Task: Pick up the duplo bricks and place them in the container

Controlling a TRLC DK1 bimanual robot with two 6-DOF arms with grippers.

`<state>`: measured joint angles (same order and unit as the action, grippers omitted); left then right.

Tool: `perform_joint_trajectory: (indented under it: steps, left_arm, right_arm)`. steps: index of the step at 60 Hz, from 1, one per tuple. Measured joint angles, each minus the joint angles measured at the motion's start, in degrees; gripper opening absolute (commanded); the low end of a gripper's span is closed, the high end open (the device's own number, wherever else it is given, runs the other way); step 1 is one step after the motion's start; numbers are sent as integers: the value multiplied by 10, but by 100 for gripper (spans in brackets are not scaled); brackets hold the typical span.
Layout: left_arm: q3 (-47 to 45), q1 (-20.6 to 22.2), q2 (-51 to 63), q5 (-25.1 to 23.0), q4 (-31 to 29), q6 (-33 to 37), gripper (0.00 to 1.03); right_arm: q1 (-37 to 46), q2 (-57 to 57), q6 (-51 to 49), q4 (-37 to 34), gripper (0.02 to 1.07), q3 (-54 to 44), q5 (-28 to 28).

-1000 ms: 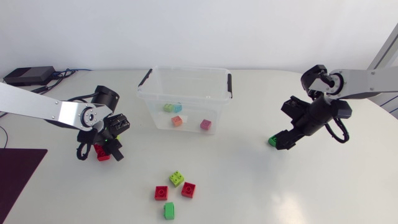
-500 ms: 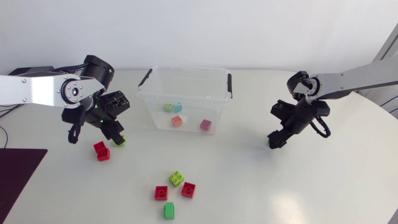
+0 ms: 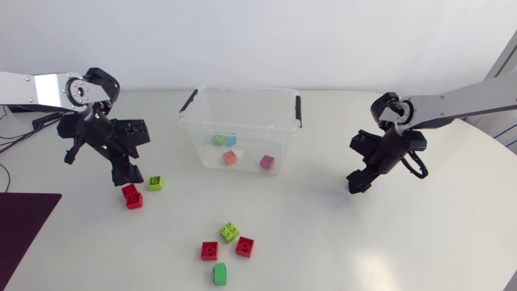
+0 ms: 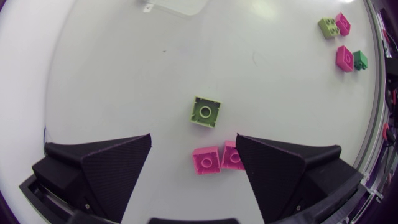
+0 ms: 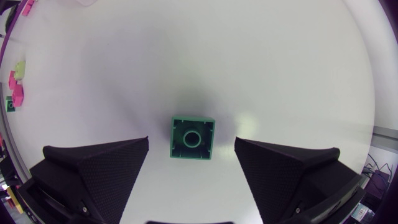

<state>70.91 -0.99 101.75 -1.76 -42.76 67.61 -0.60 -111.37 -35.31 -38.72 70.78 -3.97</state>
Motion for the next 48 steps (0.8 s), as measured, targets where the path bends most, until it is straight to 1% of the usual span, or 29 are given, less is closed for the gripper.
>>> perform_joint_trajectory:
  steps: [9, 17, 24, 30, 33, 34, 36, 37, 38, 41, 42, 48]
  left_arm:
    - [29, 0, 64, -11, -31, 40, 96]
    - [59, 0, 102, -26, -52, 57, 95]
    - [84, 0, 129, -35, -54, 66, 92]
    - [106, 0, 153, -45, -69, 76, 91]
    - [112, 0, 163, -49, -73, 80, 86]
    - [114, 0, 167, -50, -75, 81, 82]
    - [118, 0, 173, -51, -77, 81, 78]
    - [119, 0, 176, -51, -77, 81, 66]
    - [121, 0, 177, -51, -78, 82, 61]
    - [127, 0, 184, -55, -80, 84, 35]
    - [128, 0, 187, -56, -82, 85, 32]
    - [135, 0, 192, -62, -93, 86, 31]
  right_arm:
    - [0, 0, -10, 0, 102, 0, 0]
    - [3, 0, -12, 0, 102, 0, 0]
    - [3, 0, -12, 0, 102, 0, 0]
    - [3, 0, -12, 0, 102, 0, 0]
    - [3, 0, -12, 0, 102, 0, 0]
    - [3, 0, -12, 0, 102, 0, 0]
    - [3, 0, -12, 0, 102, 0, 0]
    - [3, 0, -12, 0, 102, 0, 0]
    - [3, 0, -12, 0, 102, 0, 0]
    - [3, 0, -12, 0, 102, 0, 0]
    - [3, 0, -12, 0, 102, 0, 0]
    - [3, 0, -12, 0, 102, 0, 0]
